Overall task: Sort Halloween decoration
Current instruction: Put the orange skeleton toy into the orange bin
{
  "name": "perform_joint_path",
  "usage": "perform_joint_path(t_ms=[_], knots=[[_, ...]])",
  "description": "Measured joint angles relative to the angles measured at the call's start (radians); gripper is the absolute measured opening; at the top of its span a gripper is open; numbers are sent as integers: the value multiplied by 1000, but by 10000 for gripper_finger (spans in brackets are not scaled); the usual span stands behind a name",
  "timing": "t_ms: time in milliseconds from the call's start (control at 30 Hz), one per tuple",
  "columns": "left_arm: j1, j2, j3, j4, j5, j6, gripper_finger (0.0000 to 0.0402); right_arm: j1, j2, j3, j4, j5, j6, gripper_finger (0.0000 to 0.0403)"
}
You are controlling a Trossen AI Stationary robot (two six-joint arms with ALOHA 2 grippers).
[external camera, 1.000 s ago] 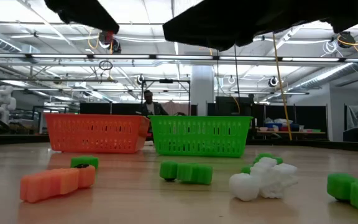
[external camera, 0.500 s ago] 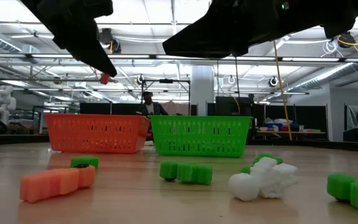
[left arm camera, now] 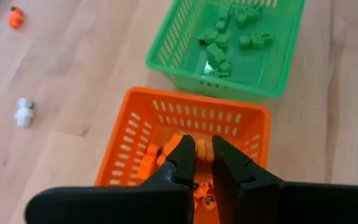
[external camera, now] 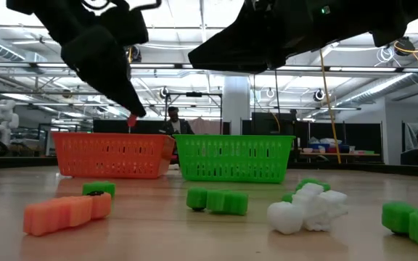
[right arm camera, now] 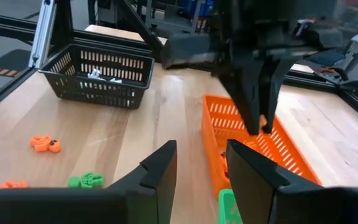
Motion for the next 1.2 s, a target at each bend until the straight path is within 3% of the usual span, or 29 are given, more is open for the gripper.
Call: perform_joint_path(t_ms=[200, 600, 800, 1000, 1200], knots=[[4, 73, 0, 58, 8, -8, 38, 3, 0, 0, -1, 0, 50, 123], [7, 127, 0, 61, 7, -24, 138, 34, -19, 0, -15, 3, 37, 123], [4, 77, 0, 47, 37, -24, 155, 34, -48, 0, -43, 18, 33, 123], [-28, -17, 0, 63, 30, 52, 156, 31, -101, 0, -72, 156, -13, 123], [-50, -82, 1, 65, -92, 211, 152, -38, -130, 0, -79, 187, -107, 114]])
